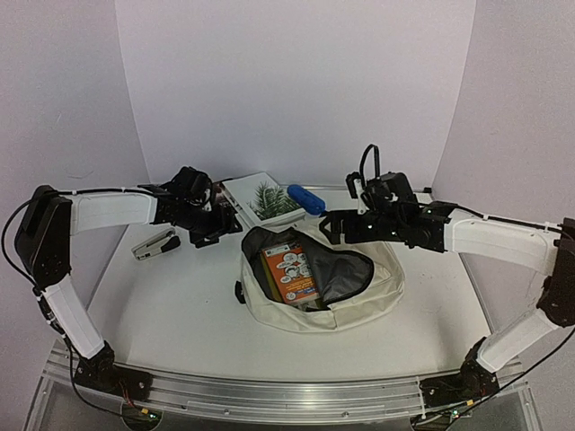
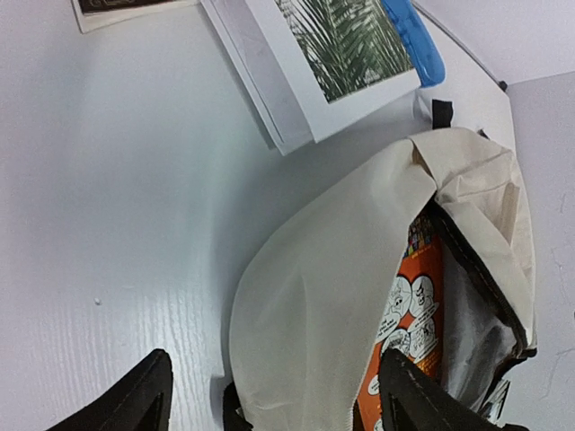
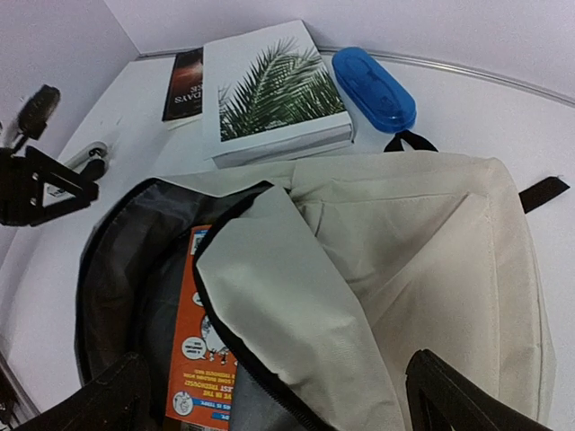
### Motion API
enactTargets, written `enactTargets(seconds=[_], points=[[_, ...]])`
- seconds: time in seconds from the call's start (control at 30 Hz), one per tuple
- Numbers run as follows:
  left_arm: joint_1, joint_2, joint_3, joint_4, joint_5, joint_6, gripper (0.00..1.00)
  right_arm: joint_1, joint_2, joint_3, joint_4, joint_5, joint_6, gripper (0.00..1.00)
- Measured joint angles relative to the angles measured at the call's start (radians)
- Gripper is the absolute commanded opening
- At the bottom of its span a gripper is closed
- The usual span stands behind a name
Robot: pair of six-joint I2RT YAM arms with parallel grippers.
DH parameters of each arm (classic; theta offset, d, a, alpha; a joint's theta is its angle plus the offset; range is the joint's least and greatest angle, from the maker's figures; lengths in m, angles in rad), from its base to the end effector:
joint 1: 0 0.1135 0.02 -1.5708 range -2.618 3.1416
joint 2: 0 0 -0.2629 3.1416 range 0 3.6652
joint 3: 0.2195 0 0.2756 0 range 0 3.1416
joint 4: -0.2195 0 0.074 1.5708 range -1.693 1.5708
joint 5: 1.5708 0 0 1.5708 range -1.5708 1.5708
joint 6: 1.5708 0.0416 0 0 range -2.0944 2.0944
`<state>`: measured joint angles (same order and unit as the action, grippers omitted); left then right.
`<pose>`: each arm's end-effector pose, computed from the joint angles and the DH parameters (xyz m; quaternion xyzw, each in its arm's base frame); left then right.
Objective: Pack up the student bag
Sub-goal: Adjust the student bag at the center of the board, then pick up the book from the center of the board.
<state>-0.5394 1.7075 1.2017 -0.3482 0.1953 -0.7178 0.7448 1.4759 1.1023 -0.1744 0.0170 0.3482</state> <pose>0.3353 -0.2101 0.2096 -0.0490 0.9313 -0.2791 0.2287 0.2696 0.2476 0.2727 -0.1677 0.8558 0.2480 0.4220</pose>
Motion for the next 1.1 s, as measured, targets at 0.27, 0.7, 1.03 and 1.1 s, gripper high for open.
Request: enactTargets(seconds=[0.27, 0.7, 1.03, 1.1], points=[[0.181, 0.03, 0.079, 0.105, 0.115, -0.026, 0.82, 0.0, 0.033, 0.04, -0.004, 0.094, 0.033, 0.98], [0.208, 0.415, 0.176, 0.498, 0.279, -0.249, 0.63, 0.0, 0.031, 0.027, 0.044, 0.142, 0.1, 0.98], [0.208, 0.59, 0.37, 0.585, 0.319, -0.311, 0.45, 0.0, 0.031, 0.021, 0.049, 0.151, 0.117, 0.98], [0.208, 0.61, 0.387, 0.586, 0.328, -0.315, 0.43, 0.0, 0.031, 0.021, 0.05, 0.151, 0.118, 0.98]])
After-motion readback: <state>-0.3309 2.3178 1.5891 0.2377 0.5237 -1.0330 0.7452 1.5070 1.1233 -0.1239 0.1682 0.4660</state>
